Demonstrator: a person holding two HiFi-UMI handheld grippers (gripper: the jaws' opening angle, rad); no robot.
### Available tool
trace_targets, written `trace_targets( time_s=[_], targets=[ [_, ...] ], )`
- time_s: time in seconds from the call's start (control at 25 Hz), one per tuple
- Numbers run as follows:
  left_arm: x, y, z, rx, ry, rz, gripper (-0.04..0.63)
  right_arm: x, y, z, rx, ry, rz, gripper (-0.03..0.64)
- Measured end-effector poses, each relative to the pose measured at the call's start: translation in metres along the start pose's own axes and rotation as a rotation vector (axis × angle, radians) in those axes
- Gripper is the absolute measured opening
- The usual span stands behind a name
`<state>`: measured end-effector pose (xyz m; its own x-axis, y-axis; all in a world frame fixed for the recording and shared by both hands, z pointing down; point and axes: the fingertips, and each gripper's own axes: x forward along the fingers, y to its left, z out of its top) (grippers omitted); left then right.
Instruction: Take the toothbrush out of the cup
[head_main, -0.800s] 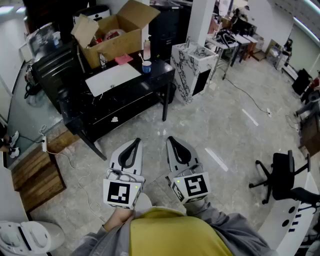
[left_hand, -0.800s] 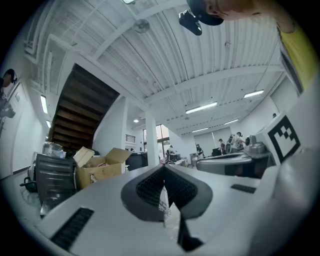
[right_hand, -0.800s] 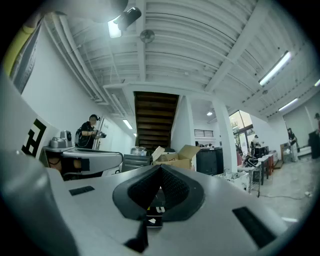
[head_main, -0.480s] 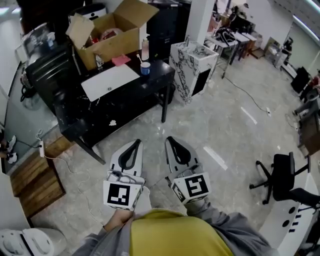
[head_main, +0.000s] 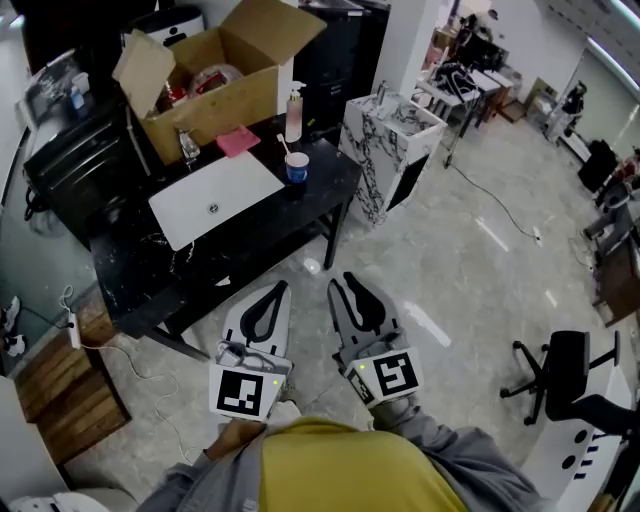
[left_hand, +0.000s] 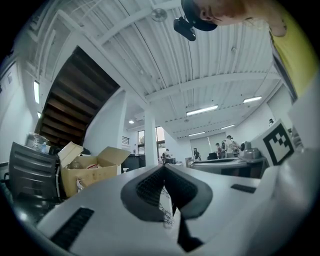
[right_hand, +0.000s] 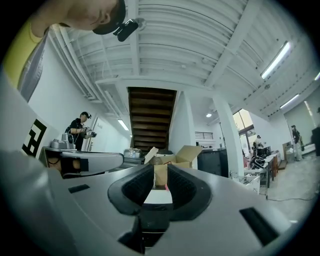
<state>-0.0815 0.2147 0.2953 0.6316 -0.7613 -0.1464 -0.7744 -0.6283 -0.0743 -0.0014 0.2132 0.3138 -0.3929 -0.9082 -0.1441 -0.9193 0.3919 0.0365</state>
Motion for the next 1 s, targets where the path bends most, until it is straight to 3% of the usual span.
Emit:
trace_targets(
  time_s=[0.24,0.68,1.0],
  targets=[
    [0.047,0.054,-0.015,0.008,0.007,-0.028,0.000,0.070,-0.020,-0.010,0.009,-0.015,-0.027,0.106],
    [0.090,0.089,-0.040,-0.029,0.042,-0.082,0.000,0.124,-0.038,-0.027,0.053,-0.014,-0.085,0.112],
    [0.142,0.120,-0.059,-0.039,0.040,-0.064,0.000,0.182,-0.066,-0.055,0.034,0.030,-0.027,0.120]
  ],
)
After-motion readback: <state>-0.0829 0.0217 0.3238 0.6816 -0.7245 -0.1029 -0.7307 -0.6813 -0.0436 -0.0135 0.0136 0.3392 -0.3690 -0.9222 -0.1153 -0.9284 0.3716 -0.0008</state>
